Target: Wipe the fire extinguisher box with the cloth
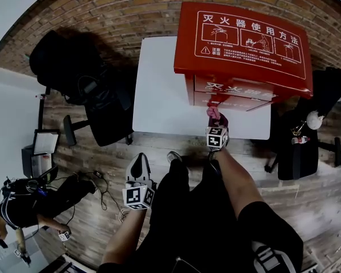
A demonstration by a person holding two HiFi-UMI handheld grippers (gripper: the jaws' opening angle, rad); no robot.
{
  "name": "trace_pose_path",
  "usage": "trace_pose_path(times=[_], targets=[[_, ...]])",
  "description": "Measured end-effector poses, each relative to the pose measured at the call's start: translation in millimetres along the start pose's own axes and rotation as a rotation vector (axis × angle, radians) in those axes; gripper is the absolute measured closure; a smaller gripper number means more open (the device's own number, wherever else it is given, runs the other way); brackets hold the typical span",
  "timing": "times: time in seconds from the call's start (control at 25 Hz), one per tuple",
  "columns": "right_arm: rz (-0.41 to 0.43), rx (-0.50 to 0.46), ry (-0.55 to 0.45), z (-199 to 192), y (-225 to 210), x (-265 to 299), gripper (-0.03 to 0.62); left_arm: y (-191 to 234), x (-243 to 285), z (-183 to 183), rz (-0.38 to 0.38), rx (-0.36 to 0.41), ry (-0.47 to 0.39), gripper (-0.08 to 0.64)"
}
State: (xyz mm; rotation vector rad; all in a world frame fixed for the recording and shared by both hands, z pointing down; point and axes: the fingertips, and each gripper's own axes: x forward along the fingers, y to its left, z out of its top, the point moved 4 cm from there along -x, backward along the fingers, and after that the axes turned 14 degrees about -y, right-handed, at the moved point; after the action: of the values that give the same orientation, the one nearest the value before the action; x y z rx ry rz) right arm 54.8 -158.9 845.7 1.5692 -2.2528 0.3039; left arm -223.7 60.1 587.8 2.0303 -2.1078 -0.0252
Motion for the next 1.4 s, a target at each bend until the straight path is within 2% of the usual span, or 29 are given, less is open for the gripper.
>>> trace_pose_path(times=[0.8, 1.4], targets=[[0.028, -0.037, 0.001, -11.9, -74.1, -21.1, 0.479, -85.8, 8.9, -19.4, 0.002, -0.023, -0.017, 0.541], [0.037, -0.047, -0.004, -20.0, -116.0, -32.0, 0.479, -125.9, 21.4, -29.2, -0.007, -0.020, -0.026, 0.541]])
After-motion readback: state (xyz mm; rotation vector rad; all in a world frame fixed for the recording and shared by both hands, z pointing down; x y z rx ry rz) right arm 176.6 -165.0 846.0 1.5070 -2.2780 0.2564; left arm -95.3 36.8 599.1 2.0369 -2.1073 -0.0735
